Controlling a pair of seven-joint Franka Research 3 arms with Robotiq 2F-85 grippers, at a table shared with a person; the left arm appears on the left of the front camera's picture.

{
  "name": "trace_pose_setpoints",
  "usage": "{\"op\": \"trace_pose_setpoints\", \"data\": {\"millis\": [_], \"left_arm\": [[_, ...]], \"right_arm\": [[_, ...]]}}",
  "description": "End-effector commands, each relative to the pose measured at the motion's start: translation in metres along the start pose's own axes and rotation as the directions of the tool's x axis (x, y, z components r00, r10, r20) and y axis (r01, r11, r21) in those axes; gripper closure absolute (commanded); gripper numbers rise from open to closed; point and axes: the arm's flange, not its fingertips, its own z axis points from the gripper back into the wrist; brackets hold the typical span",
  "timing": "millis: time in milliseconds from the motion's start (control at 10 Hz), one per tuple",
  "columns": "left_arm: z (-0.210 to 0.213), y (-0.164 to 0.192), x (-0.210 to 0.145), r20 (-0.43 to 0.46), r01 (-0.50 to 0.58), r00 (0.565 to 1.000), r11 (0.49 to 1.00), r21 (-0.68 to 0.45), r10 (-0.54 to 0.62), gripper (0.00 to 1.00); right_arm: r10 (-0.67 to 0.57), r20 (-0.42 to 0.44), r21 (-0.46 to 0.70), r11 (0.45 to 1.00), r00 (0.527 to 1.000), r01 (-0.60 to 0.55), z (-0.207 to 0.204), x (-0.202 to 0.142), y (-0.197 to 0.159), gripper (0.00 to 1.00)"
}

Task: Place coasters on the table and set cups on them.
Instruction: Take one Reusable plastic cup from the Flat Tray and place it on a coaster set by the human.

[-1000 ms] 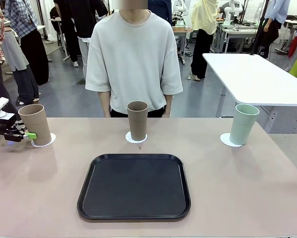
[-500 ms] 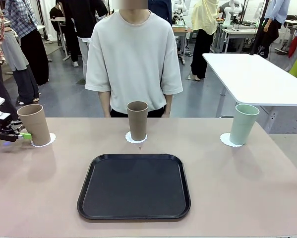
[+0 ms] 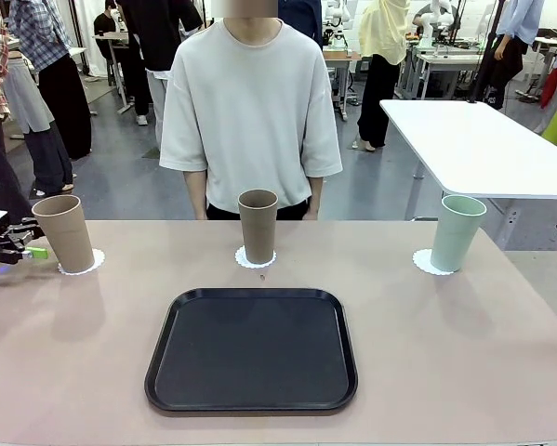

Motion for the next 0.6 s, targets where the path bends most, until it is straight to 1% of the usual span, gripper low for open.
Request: {"op": "trace_pose_setpoints", "data": {"millis": [0,100,200,300,400,500], "left_arm": [[0.011,0.003,0.005,-0.027,-0.015,1.0,1.0,-0.006,0.015,0.0],[0.017,-0.001,0.01,-0.076,-0.014,0.997,1.0,0.0,0.014,0.0],[0.023,-0.008,0.023,-0.152,0.0,0.988,1.0,0.007,0.002,0.0],[0.028,-0.018,0.044,-0.243,0.03,0.97,0.999,0.011,-0.027,0.0],[0.029,-0.029,0.066,-0.34,0.06,0.939,0.998,0.003,-0.055,0.0],[0.026,-0.044,0.092,-0.457,0.066,0.887,0.998,-0.008,-0.063,0.0]], "right_arm": [[0.01,-0.004,0.006,1.0,1.0,-0.01,0.001,0.001,0.001,0.0],[0.01,-0.004,0.006,1.0,1.0,-0.01,0.001,0.001,0.001,0.0],[0.01,-0.004,0.006,1.0,1.0,-0.01,0.001,0.001,0.001,0.0],[0.01,-0.004,0.006,1.0,1.0,-0.01,0.001,0.001,0.001,0.0],[0.01,-0.004,0.006,1.0,1.0,-0.01,0.001,0.001,0.001,0.0],[0.01,-0.004,0.006,1.0,1.0,-0.01,0.001,0.001,0.001,0.0]]}}
